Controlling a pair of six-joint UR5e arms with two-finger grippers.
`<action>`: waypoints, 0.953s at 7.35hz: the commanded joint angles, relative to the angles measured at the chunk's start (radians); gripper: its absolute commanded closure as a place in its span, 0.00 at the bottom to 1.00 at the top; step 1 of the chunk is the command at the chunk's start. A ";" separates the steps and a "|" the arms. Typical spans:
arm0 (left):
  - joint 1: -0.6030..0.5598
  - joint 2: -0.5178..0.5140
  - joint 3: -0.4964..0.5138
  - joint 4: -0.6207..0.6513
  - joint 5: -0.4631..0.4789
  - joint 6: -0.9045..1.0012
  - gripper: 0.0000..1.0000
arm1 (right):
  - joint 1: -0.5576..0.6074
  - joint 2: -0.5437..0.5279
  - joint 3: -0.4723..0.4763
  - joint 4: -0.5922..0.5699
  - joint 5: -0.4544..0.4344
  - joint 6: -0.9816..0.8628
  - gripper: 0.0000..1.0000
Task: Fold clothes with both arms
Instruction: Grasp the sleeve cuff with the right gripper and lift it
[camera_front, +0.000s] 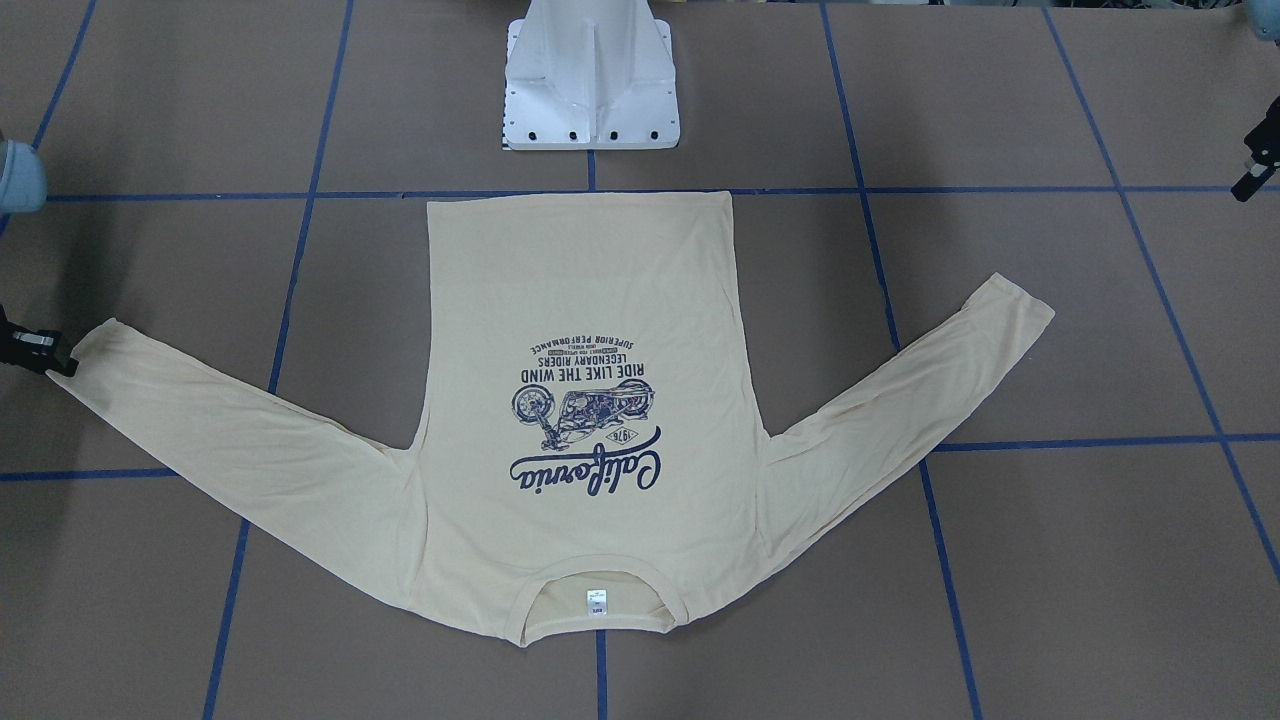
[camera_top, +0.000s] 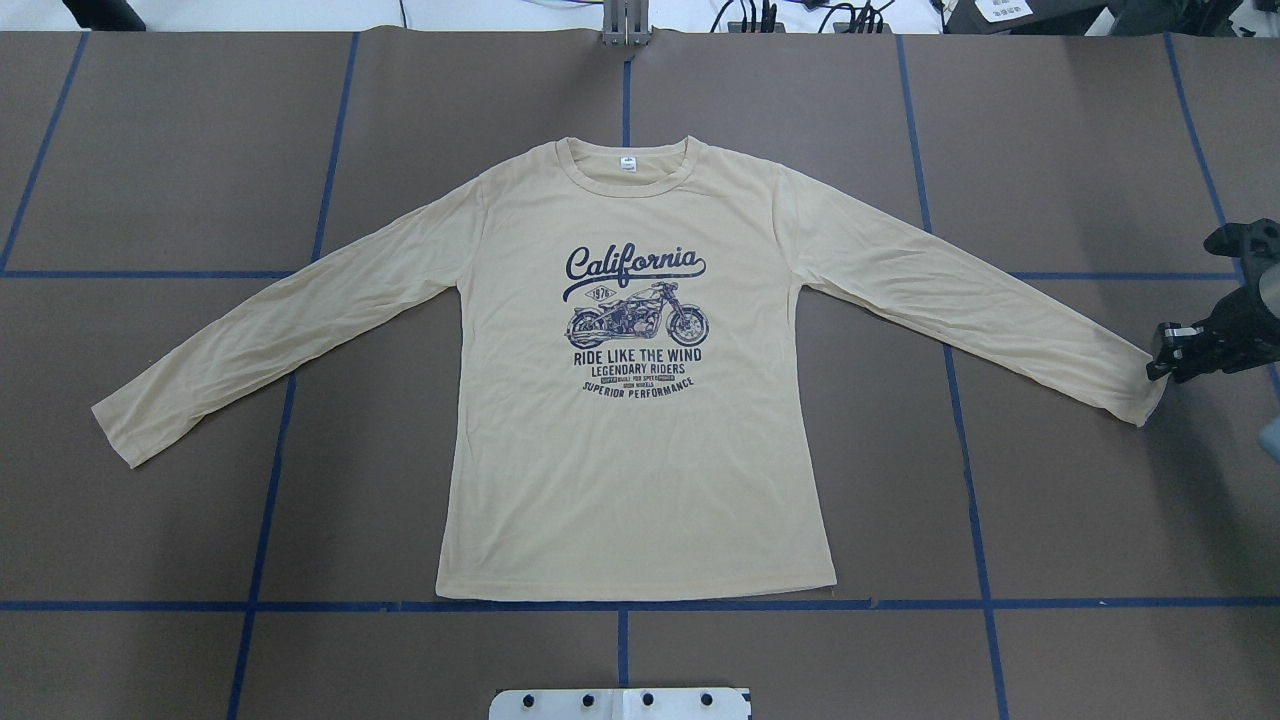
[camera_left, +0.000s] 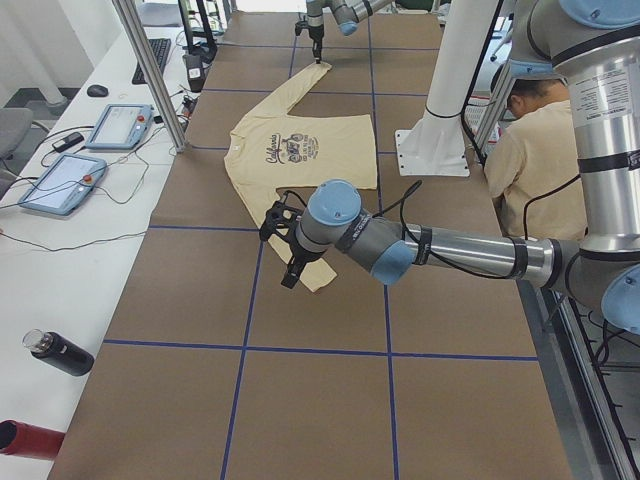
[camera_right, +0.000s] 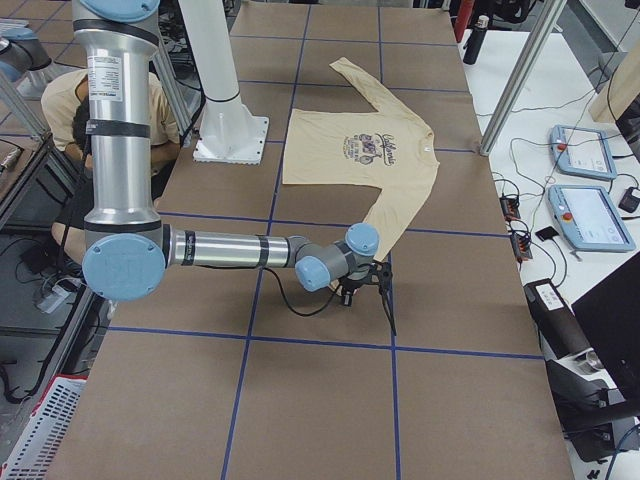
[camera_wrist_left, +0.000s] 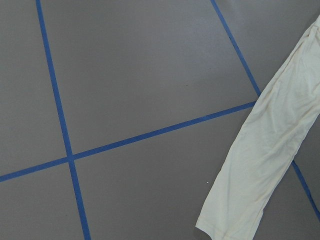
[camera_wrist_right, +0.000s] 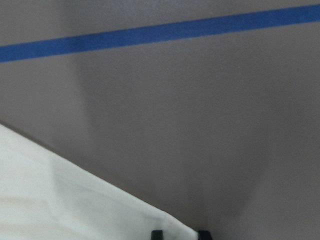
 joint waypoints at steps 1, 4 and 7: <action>0.000 0.000 0.000 0.000 0.001 0.001 0.00 | 0.001 0.011 0.008 -0.001 0.001 0.003 1.00; 0.000 0.000 0.000 0.000 0.001 0.001 0.00 | 0.003 0.011 0.156 -0.006 0.056 0.108 1.00; 0.000 0.000 0.002 0.000 0.001 0.003 0.00 | -0.028 0.248 0.252 -0.065 0.047 0.484 1.00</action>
